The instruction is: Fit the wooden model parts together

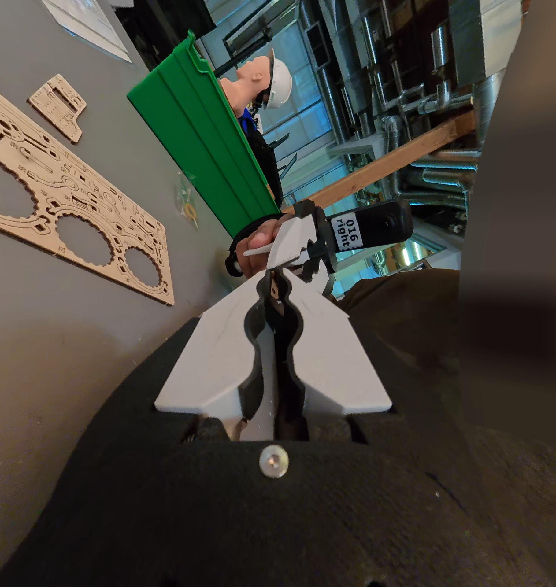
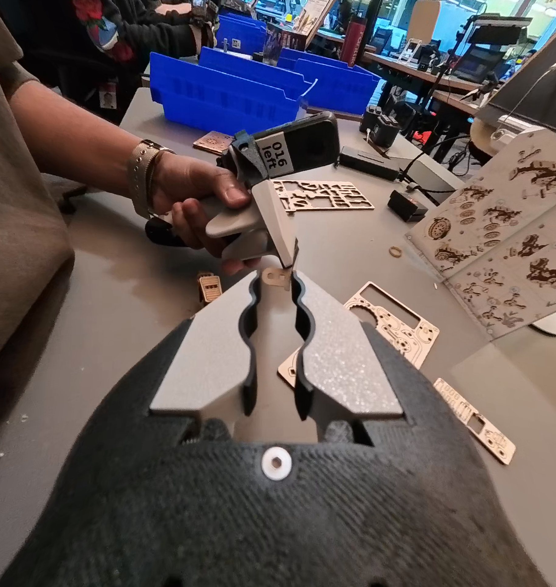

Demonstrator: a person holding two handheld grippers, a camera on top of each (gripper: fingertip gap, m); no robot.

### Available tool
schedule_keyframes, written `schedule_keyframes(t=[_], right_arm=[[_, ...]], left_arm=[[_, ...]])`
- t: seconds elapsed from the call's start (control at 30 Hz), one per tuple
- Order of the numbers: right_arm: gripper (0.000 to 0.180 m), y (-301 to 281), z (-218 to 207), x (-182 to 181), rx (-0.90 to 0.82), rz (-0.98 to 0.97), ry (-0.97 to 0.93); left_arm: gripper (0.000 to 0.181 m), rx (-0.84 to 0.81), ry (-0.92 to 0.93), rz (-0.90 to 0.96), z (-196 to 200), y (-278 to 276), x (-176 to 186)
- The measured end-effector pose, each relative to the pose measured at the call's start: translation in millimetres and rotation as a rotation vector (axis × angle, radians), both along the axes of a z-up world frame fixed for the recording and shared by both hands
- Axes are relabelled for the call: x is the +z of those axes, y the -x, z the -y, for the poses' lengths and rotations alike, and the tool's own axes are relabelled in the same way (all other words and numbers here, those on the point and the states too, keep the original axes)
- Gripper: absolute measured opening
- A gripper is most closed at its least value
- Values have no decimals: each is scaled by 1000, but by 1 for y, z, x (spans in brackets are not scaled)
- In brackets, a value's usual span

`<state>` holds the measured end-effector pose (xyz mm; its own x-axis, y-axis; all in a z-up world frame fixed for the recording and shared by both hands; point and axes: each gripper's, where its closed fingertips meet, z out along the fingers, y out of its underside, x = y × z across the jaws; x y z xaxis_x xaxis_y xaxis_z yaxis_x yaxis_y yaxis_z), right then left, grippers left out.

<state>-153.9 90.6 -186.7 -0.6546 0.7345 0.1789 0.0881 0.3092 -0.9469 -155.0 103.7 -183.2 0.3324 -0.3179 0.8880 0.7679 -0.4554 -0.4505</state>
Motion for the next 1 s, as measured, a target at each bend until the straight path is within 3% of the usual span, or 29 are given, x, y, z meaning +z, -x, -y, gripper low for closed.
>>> schedule_keyframes(t=[0.53,0.8,1.0], right_arm=[[18,6,-8,2,-45,11,53],[15,18,-56,-1,-250,31,51],[15,19,-43,-1,-219,63,109]], left_arm=[[0,96,-27,62,-1,22,5],[0,156,-46,81,-1,32,8],[1,233,-39,43,-4,38,4]])
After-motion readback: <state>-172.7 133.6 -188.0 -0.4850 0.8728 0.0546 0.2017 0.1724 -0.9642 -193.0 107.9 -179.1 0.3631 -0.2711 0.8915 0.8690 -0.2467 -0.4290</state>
